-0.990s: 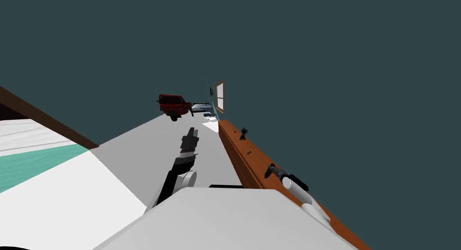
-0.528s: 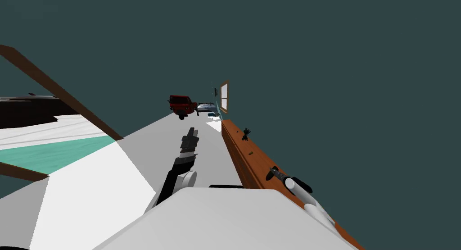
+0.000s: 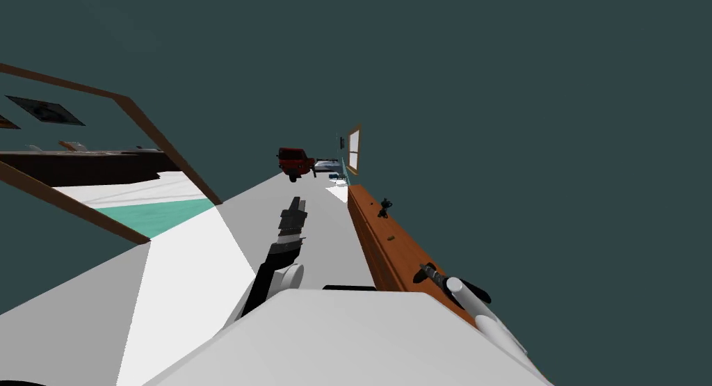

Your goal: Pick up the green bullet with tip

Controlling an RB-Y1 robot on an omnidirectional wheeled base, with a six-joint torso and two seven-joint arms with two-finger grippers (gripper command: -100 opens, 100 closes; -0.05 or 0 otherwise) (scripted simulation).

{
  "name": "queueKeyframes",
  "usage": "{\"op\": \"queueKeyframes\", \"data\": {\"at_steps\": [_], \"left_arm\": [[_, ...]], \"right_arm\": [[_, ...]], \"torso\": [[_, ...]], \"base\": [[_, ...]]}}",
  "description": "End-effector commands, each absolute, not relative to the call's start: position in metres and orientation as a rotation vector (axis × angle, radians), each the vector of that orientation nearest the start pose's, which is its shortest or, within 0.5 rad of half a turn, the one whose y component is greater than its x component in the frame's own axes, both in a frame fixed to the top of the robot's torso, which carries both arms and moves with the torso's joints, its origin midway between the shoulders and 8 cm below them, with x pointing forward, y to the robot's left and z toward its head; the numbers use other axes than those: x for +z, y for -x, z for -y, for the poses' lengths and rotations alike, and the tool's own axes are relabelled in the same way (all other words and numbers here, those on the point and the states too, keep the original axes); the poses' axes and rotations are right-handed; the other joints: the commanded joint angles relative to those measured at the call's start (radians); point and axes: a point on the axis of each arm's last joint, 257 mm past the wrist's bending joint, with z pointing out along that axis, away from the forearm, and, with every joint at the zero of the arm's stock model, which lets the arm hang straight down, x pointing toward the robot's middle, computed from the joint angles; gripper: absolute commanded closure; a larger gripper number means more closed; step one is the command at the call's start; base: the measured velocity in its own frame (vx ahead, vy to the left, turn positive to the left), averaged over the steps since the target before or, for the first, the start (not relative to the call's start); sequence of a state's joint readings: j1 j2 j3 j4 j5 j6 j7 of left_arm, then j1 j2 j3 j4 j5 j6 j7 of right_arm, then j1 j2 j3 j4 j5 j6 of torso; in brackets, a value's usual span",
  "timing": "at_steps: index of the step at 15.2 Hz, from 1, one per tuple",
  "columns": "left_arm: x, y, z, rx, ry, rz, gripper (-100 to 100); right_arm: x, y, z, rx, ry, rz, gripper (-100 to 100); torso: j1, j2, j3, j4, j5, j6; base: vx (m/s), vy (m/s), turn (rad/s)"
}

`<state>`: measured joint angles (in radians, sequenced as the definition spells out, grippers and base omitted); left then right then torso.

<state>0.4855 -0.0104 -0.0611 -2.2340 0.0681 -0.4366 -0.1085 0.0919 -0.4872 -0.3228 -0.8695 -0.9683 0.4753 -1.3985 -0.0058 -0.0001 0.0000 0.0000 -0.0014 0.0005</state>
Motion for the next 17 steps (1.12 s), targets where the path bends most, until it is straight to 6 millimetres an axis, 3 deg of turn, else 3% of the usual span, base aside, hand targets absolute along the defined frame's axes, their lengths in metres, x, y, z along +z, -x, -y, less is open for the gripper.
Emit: {"op": "queueKeyframes", "data": {"at_steps": [1, 8, 17], "left_arm": [[-0.005, -0.366, -0.268, -1.291, 0.749, -0.665, 0], [-0.005, -0.366, -0.268, -1.291, 0.749, -0.665, 0], [-0.005, -0.366, -0.268, -1.291, 0.749, -0.665, 0]], "right_arm": [[-0.531, -0.285, 0.554, -0.865, 2.655, -1.290, -100], [-0.548, -0.257, 0.551, -0.673, 2.434, -1.581, -100], [-0.556, -0.238, 0.543, -0.492, 2.150, -1.844, -100]], "torso": [[0.000, 0.000, 0.000, 0.000, 0.000, 0.000], [0.000, -0.001, 0.000, 0.000, 0.000, 0.000], [0.000, -0.002, -0.001, 0.000, 0.000, 0.000]], "base": [[-0.036, -0.043, 0.159], [-0.042, -0.045, 0.171], [-0.032, -0.040, 0.141]]}}
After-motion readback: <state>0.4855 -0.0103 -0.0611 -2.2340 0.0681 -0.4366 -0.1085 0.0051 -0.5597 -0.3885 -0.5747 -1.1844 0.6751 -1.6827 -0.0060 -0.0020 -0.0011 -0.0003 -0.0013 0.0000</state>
